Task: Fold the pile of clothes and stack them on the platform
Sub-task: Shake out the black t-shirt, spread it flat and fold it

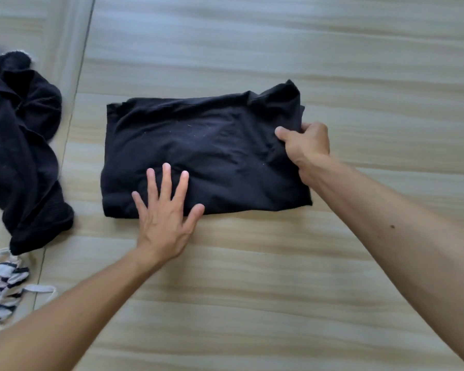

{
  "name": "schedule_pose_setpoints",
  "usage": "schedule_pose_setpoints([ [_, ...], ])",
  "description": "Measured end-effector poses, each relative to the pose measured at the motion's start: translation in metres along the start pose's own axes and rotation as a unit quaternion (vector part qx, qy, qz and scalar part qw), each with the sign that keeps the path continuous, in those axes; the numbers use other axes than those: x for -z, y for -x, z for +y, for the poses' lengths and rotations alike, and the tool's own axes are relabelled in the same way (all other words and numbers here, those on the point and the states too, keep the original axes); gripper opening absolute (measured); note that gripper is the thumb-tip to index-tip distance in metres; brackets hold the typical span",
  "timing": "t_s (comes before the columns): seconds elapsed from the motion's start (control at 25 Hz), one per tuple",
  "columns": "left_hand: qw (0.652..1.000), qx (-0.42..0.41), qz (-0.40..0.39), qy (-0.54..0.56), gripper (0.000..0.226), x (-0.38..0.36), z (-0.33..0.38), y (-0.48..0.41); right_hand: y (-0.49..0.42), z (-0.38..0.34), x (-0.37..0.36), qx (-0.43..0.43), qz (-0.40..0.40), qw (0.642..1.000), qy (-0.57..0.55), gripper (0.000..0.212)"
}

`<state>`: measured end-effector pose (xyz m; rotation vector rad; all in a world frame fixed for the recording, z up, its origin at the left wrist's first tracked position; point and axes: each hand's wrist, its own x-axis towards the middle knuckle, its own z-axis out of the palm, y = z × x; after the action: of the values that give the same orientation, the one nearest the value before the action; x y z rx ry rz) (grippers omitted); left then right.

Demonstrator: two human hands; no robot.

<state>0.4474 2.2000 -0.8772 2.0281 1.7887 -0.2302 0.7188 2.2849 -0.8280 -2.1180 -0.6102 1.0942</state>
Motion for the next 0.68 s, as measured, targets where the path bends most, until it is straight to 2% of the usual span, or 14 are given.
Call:
schedule_pose_setpoints([
  [0.12, 0.997, -0.065, -0.002, -0.042, 0.081, 0.012, 0.030, -0.032, 0.018, 0.040, 0.070, 0.043, 0.035, 0.997, -0.054, 0.010],
  [0.2, 0.991, -0.116, 0.002, -0.068, 0.079, 0.012, 0.076, -0.047, 0.046, 0.081, 0.119, 0.035, 0.078, 0.994, -0.072, 0.008],
  [0.32, 0.980, -0.186, -0.023, -0.065, 0.080, -0.005, 0.175, -0.050, 0.095, 0.158, 0.179, -0.068, 0.138, 0.981, -0.119, 0.008],
  [0.44, 0.960, -0.261, -0.071, -0.067, 0.099, -0.033, 0.271, -0.028, 0.132, 0.227, 0.225, -0.178, 0.169, 0.959, -0.140, 0.009],
  [0.56, 0.935, -0.321, -0.098, -0.115, 0.123, -0.065, 0.329, 0.005, 0.157, 0.267, 0.260, -0.266, 0.197, 0.932, -0.150, 0.020],
  [0.68, 0.914, -0.364, -0.106, -0.147, 0.135, -0.090, 0.361, 0.034, 0.175, 0.288, 0.288, -0.348, 0.235, 0.897, -0.135, 0.044],
])
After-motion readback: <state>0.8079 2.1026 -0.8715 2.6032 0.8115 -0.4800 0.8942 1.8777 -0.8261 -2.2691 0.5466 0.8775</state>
